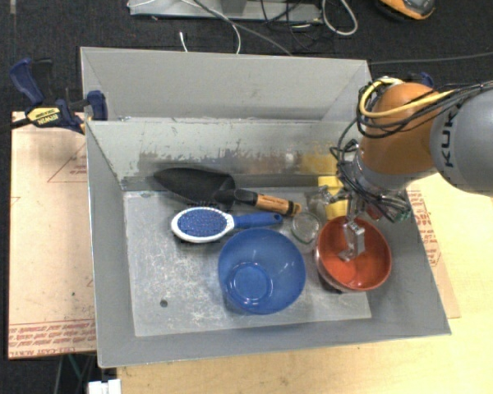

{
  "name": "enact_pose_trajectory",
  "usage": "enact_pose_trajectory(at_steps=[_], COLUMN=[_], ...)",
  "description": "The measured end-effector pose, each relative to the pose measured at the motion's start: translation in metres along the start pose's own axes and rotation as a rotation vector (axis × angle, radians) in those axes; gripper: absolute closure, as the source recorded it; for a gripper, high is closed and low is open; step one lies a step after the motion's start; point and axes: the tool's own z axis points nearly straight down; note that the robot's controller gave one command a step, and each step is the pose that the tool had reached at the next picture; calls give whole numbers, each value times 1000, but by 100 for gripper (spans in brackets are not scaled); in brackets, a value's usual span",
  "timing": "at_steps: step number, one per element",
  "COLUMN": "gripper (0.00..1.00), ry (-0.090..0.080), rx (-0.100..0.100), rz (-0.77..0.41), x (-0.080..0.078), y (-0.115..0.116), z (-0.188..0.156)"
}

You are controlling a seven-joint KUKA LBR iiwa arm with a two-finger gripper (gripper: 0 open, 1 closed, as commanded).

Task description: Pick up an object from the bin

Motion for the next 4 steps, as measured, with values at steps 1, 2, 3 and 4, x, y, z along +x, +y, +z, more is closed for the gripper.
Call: enact_pose_trajectory(at_steps=[1, 2, 3, 4], gripper=[0, 0, 0, 100], ry=[-58, -15, -38, -30], rx=[28, 8, 16, 13], rz=[159, 15, 141, 33], x=[100, 4, 92, 10], y=[89, 6, 82, 14], z=[-10, -3, -9, -7])
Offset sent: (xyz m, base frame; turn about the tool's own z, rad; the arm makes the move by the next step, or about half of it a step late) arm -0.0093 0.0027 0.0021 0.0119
